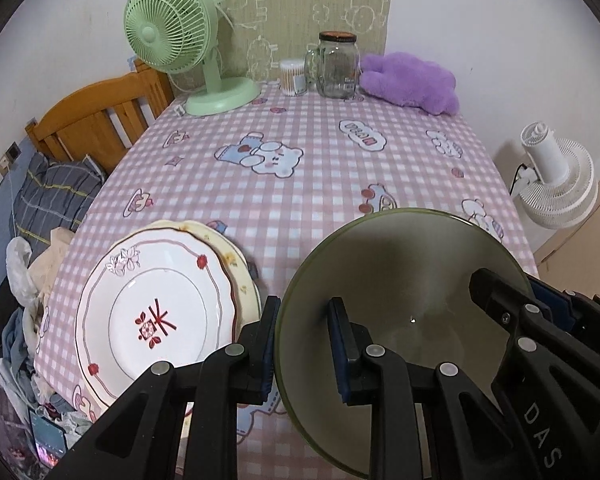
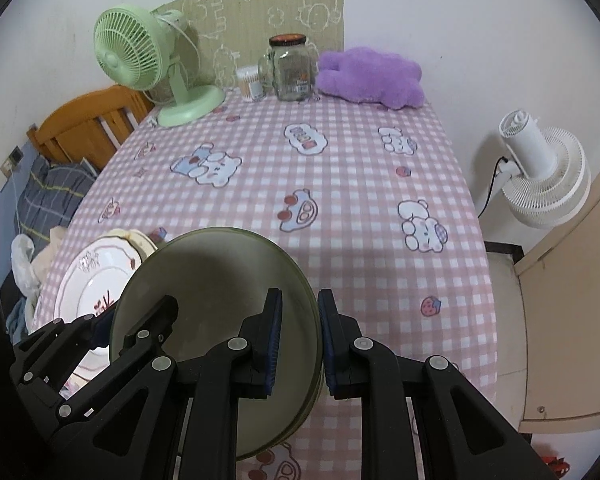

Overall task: Organize plates and bowls
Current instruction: 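Lower the held bowl into the other grey-green bowls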

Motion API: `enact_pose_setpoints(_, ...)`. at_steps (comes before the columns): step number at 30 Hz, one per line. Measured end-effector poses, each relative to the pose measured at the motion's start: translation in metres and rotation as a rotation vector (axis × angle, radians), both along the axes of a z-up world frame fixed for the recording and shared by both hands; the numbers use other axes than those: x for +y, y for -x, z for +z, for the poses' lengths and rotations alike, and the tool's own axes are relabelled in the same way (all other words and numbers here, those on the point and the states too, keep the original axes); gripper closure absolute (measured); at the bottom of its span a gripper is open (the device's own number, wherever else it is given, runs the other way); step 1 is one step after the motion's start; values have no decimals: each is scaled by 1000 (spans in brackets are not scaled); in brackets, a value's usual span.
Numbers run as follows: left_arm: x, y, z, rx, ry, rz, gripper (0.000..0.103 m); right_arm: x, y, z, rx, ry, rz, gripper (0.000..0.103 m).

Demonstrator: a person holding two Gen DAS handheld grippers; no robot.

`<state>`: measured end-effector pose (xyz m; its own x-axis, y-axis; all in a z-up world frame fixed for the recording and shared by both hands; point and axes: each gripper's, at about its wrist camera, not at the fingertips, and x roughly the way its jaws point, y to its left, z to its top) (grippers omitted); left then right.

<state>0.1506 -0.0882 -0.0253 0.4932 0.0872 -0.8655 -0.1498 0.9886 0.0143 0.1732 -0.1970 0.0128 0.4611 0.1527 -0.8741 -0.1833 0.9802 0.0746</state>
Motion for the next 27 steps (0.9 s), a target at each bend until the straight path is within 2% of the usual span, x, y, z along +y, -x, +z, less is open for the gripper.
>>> enact_pose_setpoints(17, -2, -1, -26, 67, -6, 9, 81, 2, 1, -24, 47, 32, 28, 81)
enact_pose_setpoints(27, -1, -1, -26, 56, -9, -28, 81, 6, 4, -25, 28, 65, 11, 82)
